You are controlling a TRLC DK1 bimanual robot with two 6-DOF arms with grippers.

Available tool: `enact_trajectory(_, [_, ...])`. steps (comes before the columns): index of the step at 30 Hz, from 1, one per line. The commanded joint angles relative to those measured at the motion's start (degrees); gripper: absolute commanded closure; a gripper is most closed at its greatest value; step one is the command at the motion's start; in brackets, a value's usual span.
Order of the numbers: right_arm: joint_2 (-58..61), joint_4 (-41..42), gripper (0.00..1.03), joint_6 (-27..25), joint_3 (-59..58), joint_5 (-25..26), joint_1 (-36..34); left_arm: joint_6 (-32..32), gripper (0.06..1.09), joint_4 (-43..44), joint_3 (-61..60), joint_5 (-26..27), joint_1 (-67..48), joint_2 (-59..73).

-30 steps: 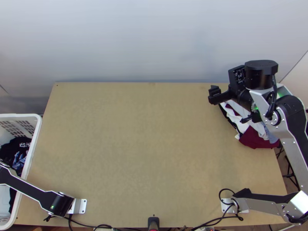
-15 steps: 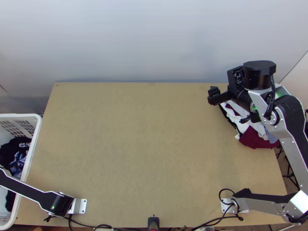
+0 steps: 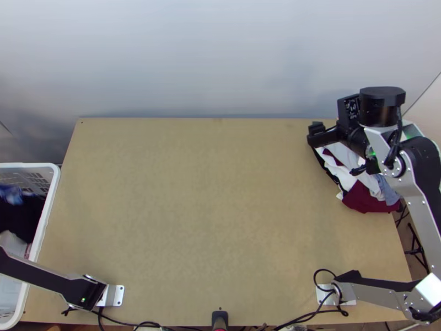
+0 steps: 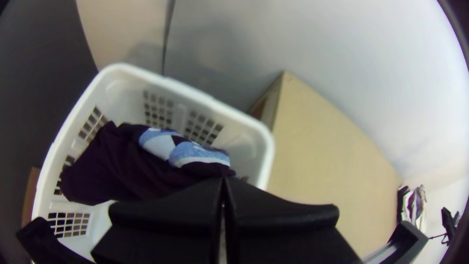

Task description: Fold the t-shirt

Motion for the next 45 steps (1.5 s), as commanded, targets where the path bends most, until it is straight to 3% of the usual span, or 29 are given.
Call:
enact_trajectory(1, [-1.1, 0.2, 0.05, 1.0, -8.1, 0.0, -6.0, -9.7, 1.05, -4.2, -0.4, 16.1, -8.7, -25.2])
enact_trajectory(6, [-6.5, 0.3, 0.05, 0.7, -17.8, 0.0, -8.8, -14.1, 1.05, -4.0, -0.6, 16.3, -28.7, -40.5])
enact_trajectory(9, [-9.7, 0.3, 0.05, 0.6, -23.3, 0.0, -11.8, -23.6, 1.05, 1.4, -1.7, 14.7, -43.6, -47.0])
enact_trajectory(15, [-16.9, 0.3, 0.05, -0.1, -33.5, 0.0, -17.2, -39.7, 1.05, 8.8, -10.0, 6.4, -73.9, -51.6])
enact_trajectory(18, [-20.2, 0.3, 0.05, -0.4, -37.0, 0.0, -18.6, -40.8, 1.02, 6.9, -12.6, 6.8, -86.9, -49.4])
enact_trajectory(19, [-21.2, 0.2, 0.04, -0.8, -38.0, 0.0, -18.6, -39.5, 0.83, 5.5, -13.9, 6.8, -88.6, -48.9])
enact_trajectory(21, [-23.1, 0.2, 0.04, -1.3, -39.7, -0.5, -18.0, -36.5, 0.07, 3.0, -18.3, 6.9, -88.9, -49.0])
enact_trajectory(22, [-23.9, 0.2, 0.04, -1.3, -40.4, -0.6, -17.4, -35.5, 0.10, 2.6, -21.5, 6.9, -88.9, -49.4])
enact_trajectory(30, [-25.2, -1.4, 0.04, -1.2, -41.8, -2.9, -14.2, -25.0, 0.10, 4.5, -45.1, 5.3, -75.7, -53.8])
enact_trajectory(36, [-25.2, -5.8, 0.05, -1.1, -43.8, -10.8, -10.5, -15.4, 0.10, 4.5, -54.9, -6.7, -72.8, -56.6])
enact_trajectory(40, [-22.9, -8.8, 0.07, -0.8, -45.8, -16.4, -6.0, -14.5, 0.10, 5.2, -58.6, -8.7, -72.9, -58.8])
enact_trajectory(45, [-20.3, -9.8, 0.07, -1.0, -49.7, -17.7, 1.4, -14.5, 0.10, 5.3, -60.6, -10.1, -72.8, -59.7])
